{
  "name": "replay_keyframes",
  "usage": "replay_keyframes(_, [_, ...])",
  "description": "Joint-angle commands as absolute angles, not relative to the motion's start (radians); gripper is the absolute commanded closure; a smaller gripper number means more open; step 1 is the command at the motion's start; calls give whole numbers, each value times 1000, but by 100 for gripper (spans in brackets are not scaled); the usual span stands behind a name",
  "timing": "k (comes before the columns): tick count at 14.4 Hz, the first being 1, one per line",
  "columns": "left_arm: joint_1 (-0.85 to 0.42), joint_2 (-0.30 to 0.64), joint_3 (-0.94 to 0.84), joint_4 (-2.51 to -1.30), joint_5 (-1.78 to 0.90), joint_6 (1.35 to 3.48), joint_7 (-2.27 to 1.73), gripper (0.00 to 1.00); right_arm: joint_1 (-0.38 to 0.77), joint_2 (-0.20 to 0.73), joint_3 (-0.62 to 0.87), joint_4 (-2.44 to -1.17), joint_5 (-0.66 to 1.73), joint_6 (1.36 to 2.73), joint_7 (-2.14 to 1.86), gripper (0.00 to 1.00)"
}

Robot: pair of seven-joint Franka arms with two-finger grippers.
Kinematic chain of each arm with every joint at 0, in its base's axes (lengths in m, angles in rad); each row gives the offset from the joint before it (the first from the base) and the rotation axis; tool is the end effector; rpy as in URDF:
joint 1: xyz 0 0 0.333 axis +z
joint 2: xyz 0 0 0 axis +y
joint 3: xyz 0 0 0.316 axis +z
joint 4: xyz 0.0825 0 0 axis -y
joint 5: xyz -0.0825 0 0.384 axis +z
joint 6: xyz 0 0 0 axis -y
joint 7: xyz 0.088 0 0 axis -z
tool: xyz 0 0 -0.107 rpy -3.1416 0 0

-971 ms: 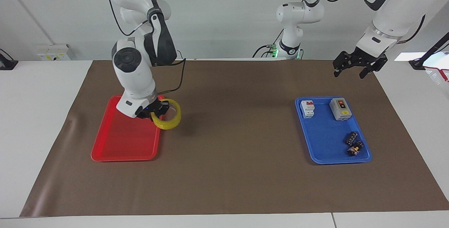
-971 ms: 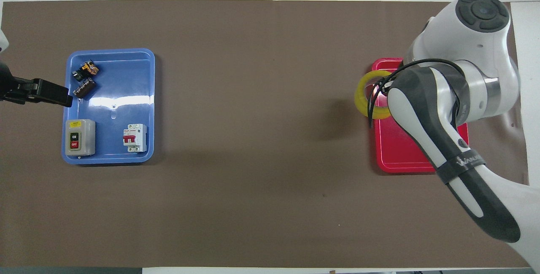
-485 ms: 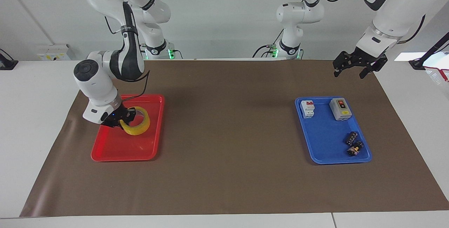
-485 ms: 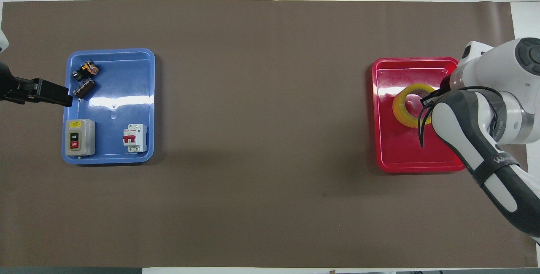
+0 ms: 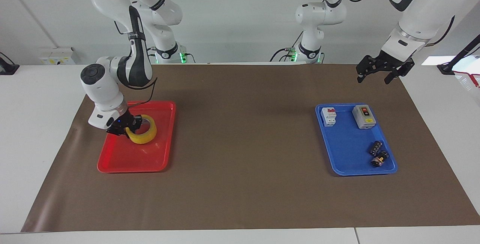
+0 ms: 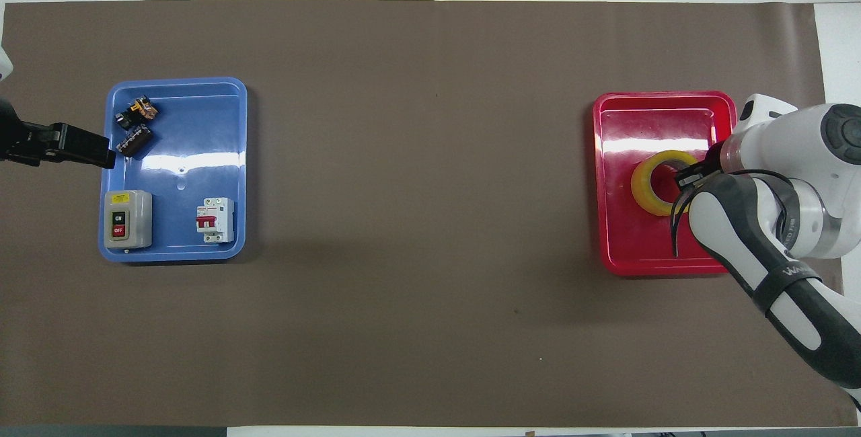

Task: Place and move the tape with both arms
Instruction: 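Lower the tape into the red tray and open the right gripper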

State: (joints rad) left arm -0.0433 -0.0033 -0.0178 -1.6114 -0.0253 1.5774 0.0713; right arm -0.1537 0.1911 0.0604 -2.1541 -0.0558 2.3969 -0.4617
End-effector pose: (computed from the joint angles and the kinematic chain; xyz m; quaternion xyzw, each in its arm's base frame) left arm 0.5517 -0.0365 0.6078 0.9976 -0.0659 -0.0153 0.0127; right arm 0.5641 -0.0536 0.3159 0.9789 0.2020 0.0214 0.0204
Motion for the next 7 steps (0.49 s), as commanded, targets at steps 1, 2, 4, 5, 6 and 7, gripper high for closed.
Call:
replay_keyframes(1, [-38, -29, -14, -1641, -38, 1595, 64, 0, -175, 176, 75, -2177, -61, 2419, -476, 100])
replay_keyframes(2, [-37, -29, -14, -1641, -38, 1594, 66, 0, -182, 178, 75, -2177, -61, 2421, -479, 100])
replay_keyframes(4, [-37, -29, -15, -1641, -38, 1594, 66, 0, -186, 176, 75, -2178, -61, 2421, -479, 100])
replay_keyframes(5, [-37, -29, -14, -1641, -38, 1594, 66, 0, -184, 178, 75, -2178, -61, 2421, -469, 80])
replay_keyframes(6, [-37, -29, -14, -1641, -38, 1592, 66, 0, -183, 176, 75, -2178, -61, 2421, -465, 27])
replay_keyframes(7, [-37, -29, -14, -1641, -38, 1589, 66, 0, -186, 178, 75, -2178, -61, 2419, -465, 0])
